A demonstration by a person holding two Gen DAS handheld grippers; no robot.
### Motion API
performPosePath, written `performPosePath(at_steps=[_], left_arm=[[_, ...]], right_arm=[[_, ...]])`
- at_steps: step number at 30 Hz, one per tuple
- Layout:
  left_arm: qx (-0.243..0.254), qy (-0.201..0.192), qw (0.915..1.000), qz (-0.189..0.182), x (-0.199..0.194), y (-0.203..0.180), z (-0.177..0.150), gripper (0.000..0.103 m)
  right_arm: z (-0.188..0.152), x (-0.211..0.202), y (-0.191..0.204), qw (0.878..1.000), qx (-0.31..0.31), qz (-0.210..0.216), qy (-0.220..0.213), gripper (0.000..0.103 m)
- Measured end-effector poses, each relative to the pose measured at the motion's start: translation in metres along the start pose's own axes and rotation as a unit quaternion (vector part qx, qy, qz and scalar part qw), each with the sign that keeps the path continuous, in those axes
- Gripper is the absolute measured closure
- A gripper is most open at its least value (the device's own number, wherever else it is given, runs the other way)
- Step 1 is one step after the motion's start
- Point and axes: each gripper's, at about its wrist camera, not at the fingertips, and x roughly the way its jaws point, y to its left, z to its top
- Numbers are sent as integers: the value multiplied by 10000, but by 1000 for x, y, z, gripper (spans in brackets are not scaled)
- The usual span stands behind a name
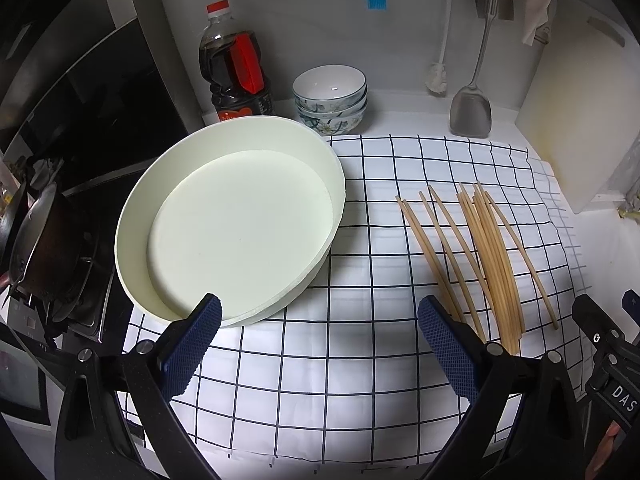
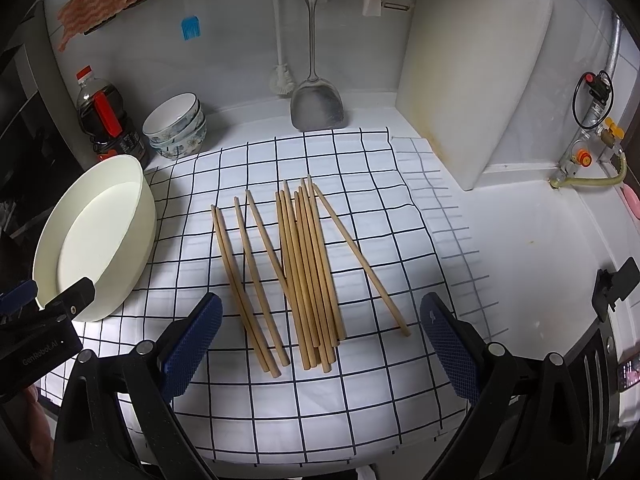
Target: Organize utensils
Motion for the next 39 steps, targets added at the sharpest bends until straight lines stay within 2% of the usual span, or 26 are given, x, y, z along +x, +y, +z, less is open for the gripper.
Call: performPosePath(at_steps=[39], left_arm=[[-9, -19, 10000, -10, 2, 7, 0, 6]], right_arm=[[-2, -3, 0, 10000, 19, 15, 6, 8]])
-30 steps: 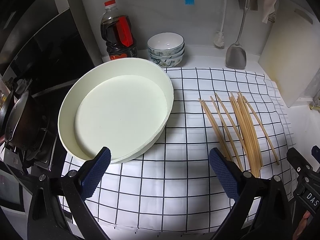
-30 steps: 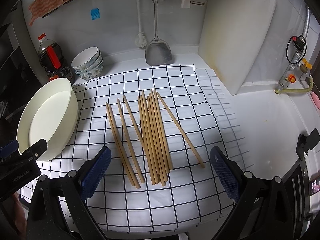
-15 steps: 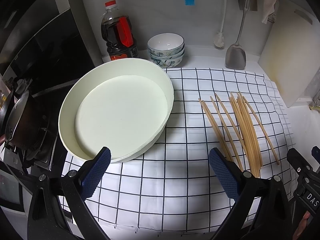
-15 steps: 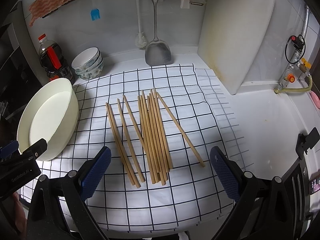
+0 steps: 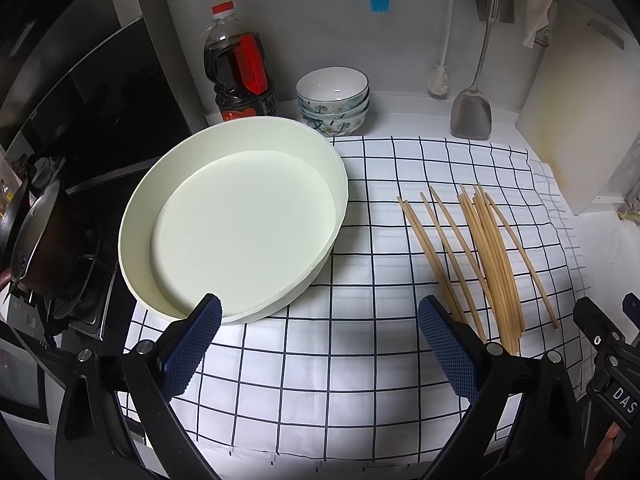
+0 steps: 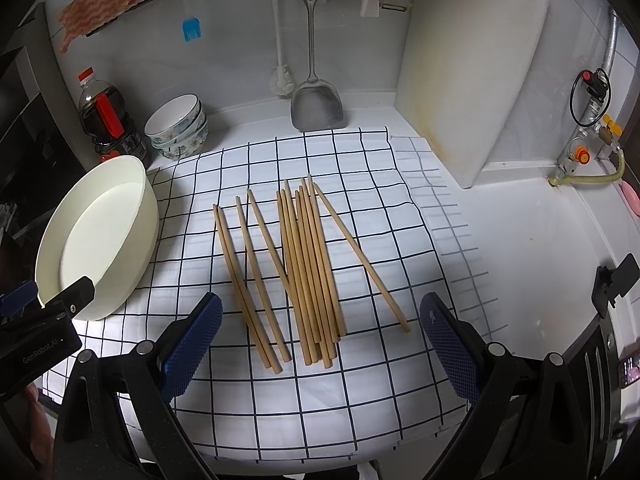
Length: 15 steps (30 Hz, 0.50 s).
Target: Organize utensils
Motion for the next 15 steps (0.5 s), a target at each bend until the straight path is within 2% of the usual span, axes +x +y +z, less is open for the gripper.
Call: performPosePath(at_steps=[15], left_arm=[[-25, 20, 10000, 13, -4, 0, -2, 6]], right_arm=[[-2, -1, 3, 10000, -24, 42, 18, 8]])
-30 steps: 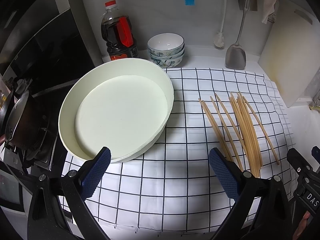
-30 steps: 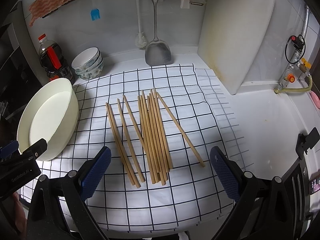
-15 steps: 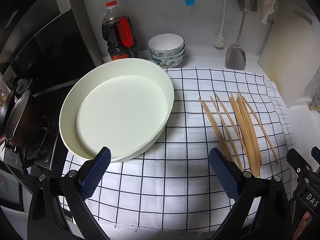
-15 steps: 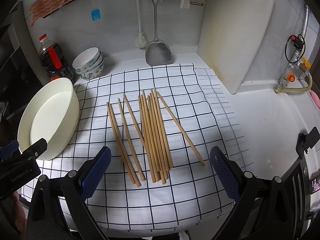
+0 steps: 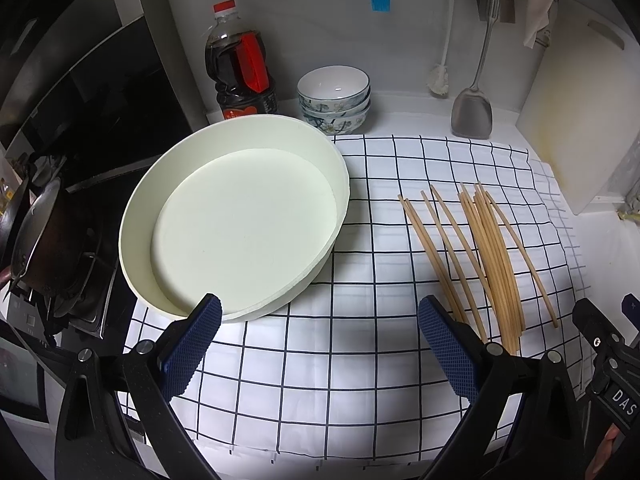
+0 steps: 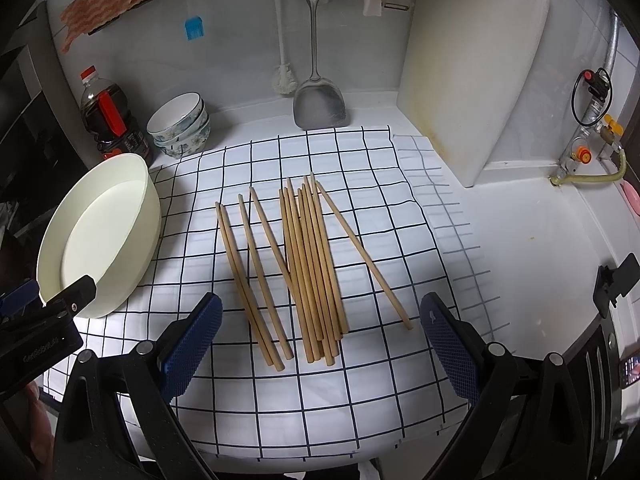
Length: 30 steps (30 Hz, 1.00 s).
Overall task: Organize utensils
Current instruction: 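Lower the left tool toward the chopsticks while the right tool also approaches them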
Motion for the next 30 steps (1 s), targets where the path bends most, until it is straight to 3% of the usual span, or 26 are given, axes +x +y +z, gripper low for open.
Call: performPosePath(at_steps=[13, 22, 30], left_arm=[[79, 88, 9998, -155, 16, -21, -6, 6], [143, 292, 9991, -277, 53, -57, -14, 6], [-91, 278, 9990, -333, 89, -81, -17, 6]], right_arm=[[-10, 23, -19, 9977, -37, 655, 193, 8], [-13, 56, -65, 9983, -106, 578, 54, 9], [0, 101, -93, 9976, 54, 694, 51, 9]])
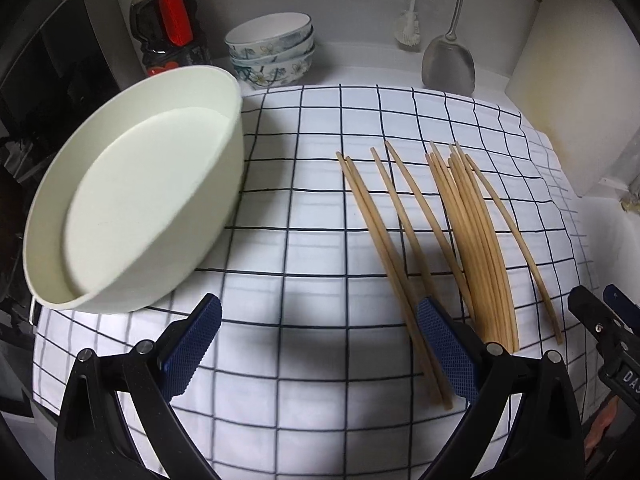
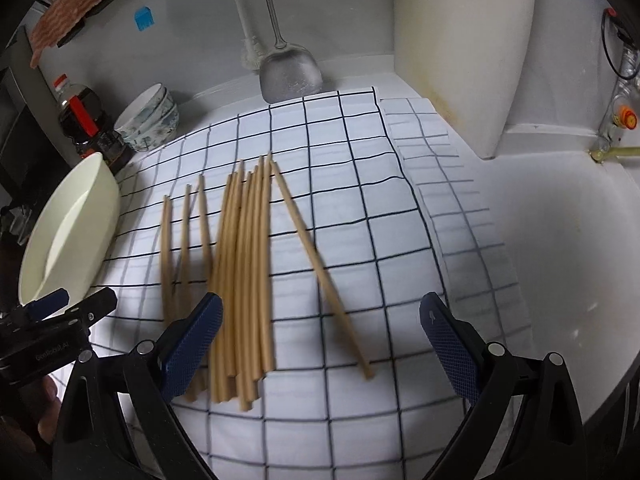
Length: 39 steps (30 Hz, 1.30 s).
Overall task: Organize utensils
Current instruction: 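Lower the left tool toward the chopsticks while the right tool also approaches them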
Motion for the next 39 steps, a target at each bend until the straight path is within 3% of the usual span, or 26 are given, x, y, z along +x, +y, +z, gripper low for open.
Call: performPosePath(at_steps=[7, 19, 35, 39], left_arm=[[-410, 38, 9991, -140, 26, -9, -1, 6], [-733, 91, 9971, 187, 54, -3, 0, 6], [-785, -42, 9966, 259, 50, -1, -8, 6], [-680, 41, 9965, 490, 54, -4, -9, 6]], right_arm=[[16, 40, -5, 9980, -595, -137, 152, 9], [22, 70, -8, 9954, -929, -159, 188, 9], [20, 81, -7, 9929, -1144, -298, 120, 9], [20, 81, -8, 9928, -1156, -297, 87, 9]])
